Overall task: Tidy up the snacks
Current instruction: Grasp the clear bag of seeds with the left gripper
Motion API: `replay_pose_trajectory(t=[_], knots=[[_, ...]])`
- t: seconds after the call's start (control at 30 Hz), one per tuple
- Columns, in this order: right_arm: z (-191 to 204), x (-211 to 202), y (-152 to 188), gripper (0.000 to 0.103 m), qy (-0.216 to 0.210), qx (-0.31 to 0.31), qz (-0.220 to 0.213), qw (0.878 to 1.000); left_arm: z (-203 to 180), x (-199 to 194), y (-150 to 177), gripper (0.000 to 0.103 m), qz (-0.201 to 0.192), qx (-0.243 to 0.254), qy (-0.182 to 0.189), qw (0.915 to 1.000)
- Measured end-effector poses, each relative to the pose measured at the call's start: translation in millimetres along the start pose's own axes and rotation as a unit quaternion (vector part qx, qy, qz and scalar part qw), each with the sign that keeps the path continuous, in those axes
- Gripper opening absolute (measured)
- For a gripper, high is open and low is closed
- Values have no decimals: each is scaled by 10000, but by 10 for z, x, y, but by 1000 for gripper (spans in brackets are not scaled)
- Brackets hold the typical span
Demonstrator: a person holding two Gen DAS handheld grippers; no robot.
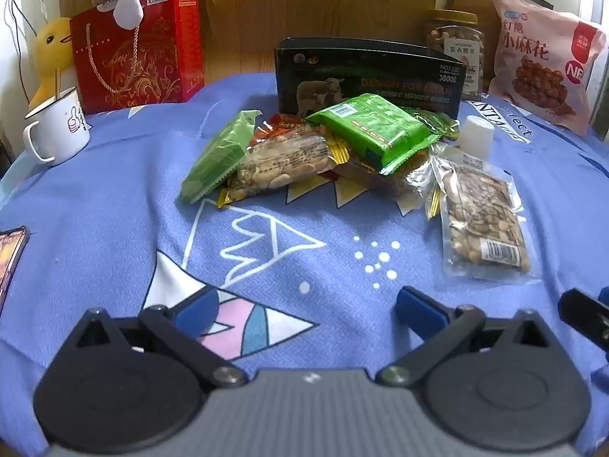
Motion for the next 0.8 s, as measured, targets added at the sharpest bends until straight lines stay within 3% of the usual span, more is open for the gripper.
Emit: replay_pose_trajectory(t=[0.17, 0.37, 0.5, 0.57, 0.67, 0.8], knots=[[16, 93, 45, 103, 126, -205, 35, 9997, -3, -5, 12, 103, -49, -25, 26, 10000], [-74, -44, -141, 102, -236, -160, -257, 9993, 48, -109, 96, 103, -367, 59, 379, 9986], [-46, 90, -494, 79, -733, -307, -242, 9965, 203, -151, 50, 102, -375, -149, 869, 9954], [-48, 279, -726, 58, -1024, -75, 51, 9947, 243, -174, -23, 86, -320, -354, 1244, 9911], [-107, 599, -936, 50, -1375, 547, 535, 9875, 206, -191, -178, 81, -380, -409, 1706, 9838], [-180, 814, -914, 49, -1459, 1042, 934, 9793, 82, -146, -336, 77, -393, -599, 2451, 9668]])
Point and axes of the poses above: each gripper's, at about its wrist camera, not at the fingertips, and x roughly the way its jaws point, z to its left, y to its underside, the point moved 4 cm from there along x, roughly the way its jaws point, and after that the axes turned 4 degrees about x, right-handed, at the moved point
